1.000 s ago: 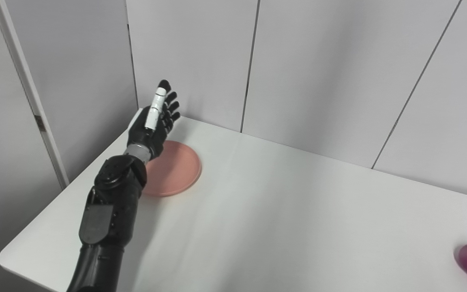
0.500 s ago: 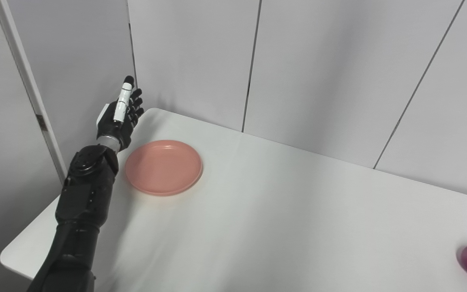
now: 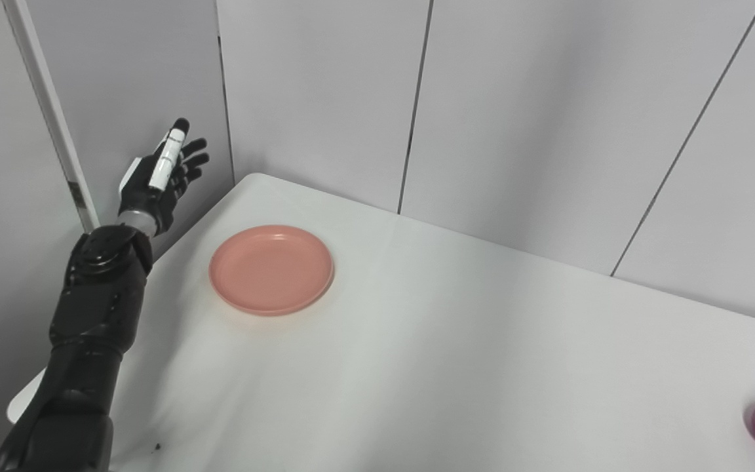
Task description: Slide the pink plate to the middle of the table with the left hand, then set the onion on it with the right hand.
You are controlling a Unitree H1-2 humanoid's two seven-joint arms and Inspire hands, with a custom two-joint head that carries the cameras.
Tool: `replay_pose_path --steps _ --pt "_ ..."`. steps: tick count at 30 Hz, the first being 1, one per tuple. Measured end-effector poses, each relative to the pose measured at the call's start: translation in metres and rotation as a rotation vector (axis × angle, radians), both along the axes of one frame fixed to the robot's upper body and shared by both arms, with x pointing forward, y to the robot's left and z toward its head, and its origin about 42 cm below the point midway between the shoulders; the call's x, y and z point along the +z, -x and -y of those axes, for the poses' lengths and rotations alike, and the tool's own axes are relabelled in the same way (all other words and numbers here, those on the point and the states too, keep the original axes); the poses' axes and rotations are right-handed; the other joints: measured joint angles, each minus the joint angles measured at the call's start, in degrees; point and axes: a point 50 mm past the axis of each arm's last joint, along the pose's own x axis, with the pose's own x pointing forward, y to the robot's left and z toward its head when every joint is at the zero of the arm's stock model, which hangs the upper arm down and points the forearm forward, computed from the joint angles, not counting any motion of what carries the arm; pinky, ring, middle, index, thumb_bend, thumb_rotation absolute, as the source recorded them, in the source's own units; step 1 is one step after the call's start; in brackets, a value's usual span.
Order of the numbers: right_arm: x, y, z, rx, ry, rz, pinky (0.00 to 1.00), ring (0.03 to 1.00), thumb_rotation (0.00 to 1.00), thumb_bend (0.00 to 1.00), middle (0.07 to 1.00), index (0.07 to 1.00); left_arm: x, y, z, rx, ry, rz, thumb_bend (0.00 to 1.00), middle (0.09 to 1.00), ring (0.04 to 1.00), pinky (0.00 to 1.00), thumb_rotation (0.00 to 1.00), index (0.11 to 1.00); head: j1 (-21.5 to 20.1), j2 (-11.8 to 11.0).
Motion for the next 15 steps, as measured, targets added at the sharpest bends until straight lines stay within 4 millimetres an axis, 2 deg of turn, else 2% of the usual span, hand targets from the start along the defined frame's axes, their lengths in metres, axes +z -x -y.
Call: replay_pose_path --steps 4,12,15 --pt "0.000 0.000 0.000 0.000 0.000 0.000 1.00 1.000 1.00 0.85 1.000 1.000 -0.009 -0.004 -0.001 -0.008 0.017 -0.023 0.69 0.882 0.870 0.90 0.78 0.972 0.00 0.18" --pt "0.000 0.000 -0.001 0.002 0.000 0.001 1.00 1.000 1.00 0.85 1.000 1.000 -0.013 -0.013 -0.003 -0.008 0.093 -0.008 0.65 0.897 0.878 0.94 0.81 0.999 -0.52 0.44" --pt "0.000 0.000 -0.001 0.002 0.000 0.001 1.00 1.000 1.00 0.85 1.000 1.000 -0.025 -0.014 0.000 -0.008 0.132 -0.019 0.64 0.896 0.880 0.94 0.82 1.000 -0.62 0.44"
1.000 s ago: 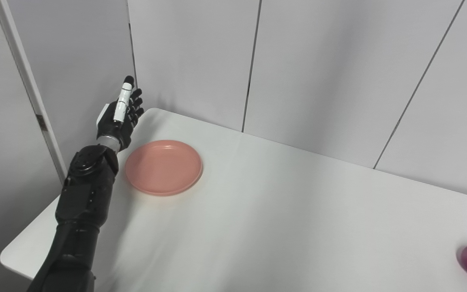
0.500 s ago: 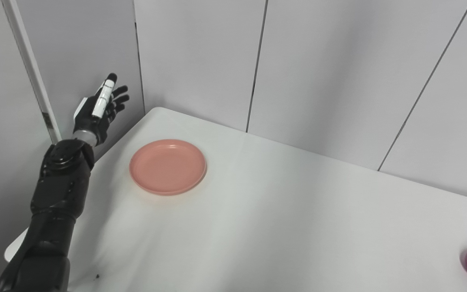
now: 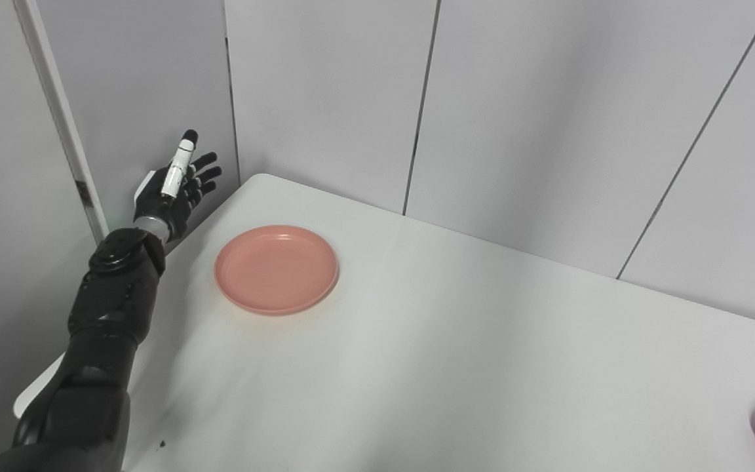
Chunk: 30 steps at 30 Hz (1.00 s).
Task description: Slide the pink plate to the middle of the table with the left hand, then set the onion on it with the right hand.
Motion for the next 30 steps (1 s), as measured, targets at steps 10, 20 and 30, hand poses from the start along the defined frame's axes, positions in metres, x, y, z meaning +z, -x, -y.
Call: replay_pose_path --steps 10,20,30 --pt "0.001 0.001 0.000 -0.004 0.001 0.004 1.00 1.000 1.00 0.85 1.000 1.000 -0.027 -0.007 0.025 -0.031 0.065 -0.010 0.64 0.857 0.849 0.85 0.82 0.961 -0.53 0.35" --pt "0.001 0.002 0.000 -0.007 0.001 0.003 1.00 1.000 1.00 0.84 1.000 1.000 -0.038 -0.008 0.033 -0.035 0.078 -0.024 0.64 0.863 0.857 0.88 0.83 0.974 -0.62 0.70" --pt "0.001 0.002 0.000 -0.008 0.003 0.003 1.00 1.000 1.00 0.84 1.000 1.000 -0.043 0.001 0.043 -0.065 0.036 -0.030 0.62 0.852 0.859 0.91 0.83 0.957 -0.70 1.23"
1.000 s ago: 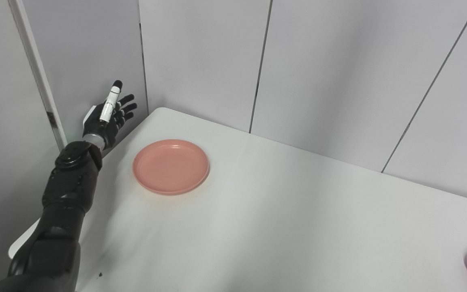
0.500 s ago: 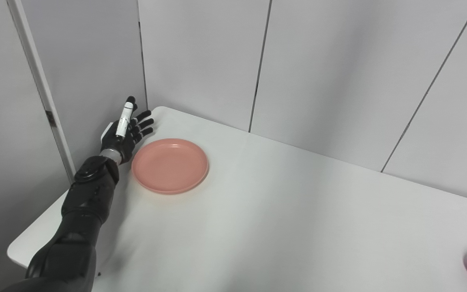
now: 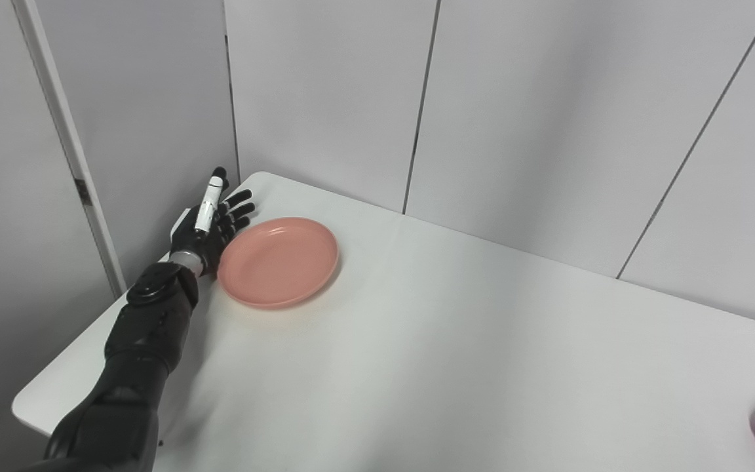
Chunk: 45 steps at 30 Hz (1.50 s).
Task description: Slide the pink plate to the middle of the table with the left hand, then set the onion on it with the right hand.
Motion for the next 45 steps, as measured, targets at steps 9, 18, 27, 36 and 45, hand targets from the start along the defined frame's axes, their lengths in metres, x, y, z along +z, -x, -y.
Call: replay_pose_path --steps 9,18,27,36,45 --pt "0.000 0.000 -0.001 0.002 0.001 0.001 1.00 1.000 1.00 0.82 1.000 1.000 -0.003 0.010 0.002 -0.028 -0.031 -0.014 0.61 0.848 0.847 0.88 0.83 0.926 -0.18 0.17" --pt "0.000 0.001 0.000 0.001 0.009 -0.003 1.00 1.000 1.00 0.81 1.000 1.000 -0.004 0.018 0.022 -0.081 -0.030 -0.018 0.60 0.864 0.866 0.92 0.84 0.966 -0.35 0.09" --pt "0.000 0.001 -0.001 0.000 0.017 -0.005 1.00 1.000 1.00 0.83 1.000 1.000 -0.002 0.013 0.037 -0.157 -0.015 -0.025 0.63 0.859 0.861 0.92 0.83 0.968 -1.40 -0.09" --pt "0.000 0.001 -0.002 -0.008 0.018 -0.005 1.00 1.000 1.00 0.83 1.000 1.000 -0.001 -0.013 0.037 -0.171 -0.042 -0.045 0.64 0.845 0.844 0.90 0.80 0.958 -1.93 0.00" --pt "0.000 0.004 -0.005 -0.019 0.024 -0.005 1.00 1.000 1.00 0.82 1.000 1.000 -0.001 -0.024 0.049 -0.228 -0.076 -0.045 0.64 0.832 0.838 0.91 0.82 0.953 -2.46 0.18"
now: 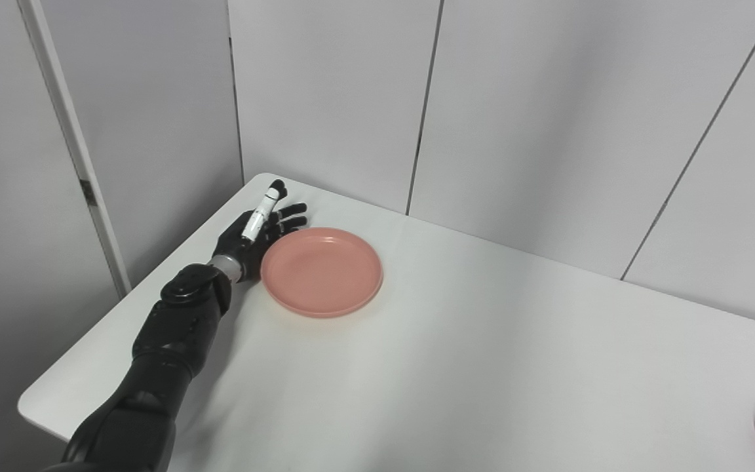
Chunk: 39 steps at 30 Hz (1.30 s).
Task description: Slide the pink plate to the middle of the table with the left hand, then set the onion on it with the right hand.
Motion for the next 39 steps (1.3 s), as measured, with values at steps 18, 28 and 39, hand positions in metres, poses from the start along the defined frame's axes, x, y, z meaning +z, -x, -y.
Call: replay_pose_path --steps 18,28,39 --pt "0.002 0.000 -0.004 0.003 -0.004 0.008 1.00 1.000 1.00 0.80 1.000 1.000 -0.009 0.007 0.055 -0.170 0.039 0.030 0.66 0.818 0.818 0.87 0.81 0.954 -1.23 0.88" --pt "0.002 0.003 -0.008 -0.002 -0.008 0.007 1.00 1.000 1.00 0.83 0.990 1.000 -0.005 0.013 0.068 -0.250 0.026 0.017 0.70 0.815 0.828 0.91 0.83 0.957 -3.07 1.67" --pt "0.002 0.003 -0.013 0.019 -0.008 0.008 1.00 0.993 1.00 0.85 0.978 1.000 -0.001 0.020 0.100 -0.339 0.040 0.031 0.70 0.803 0.807 0.86 0.81 0.951 -5.89 3.08"
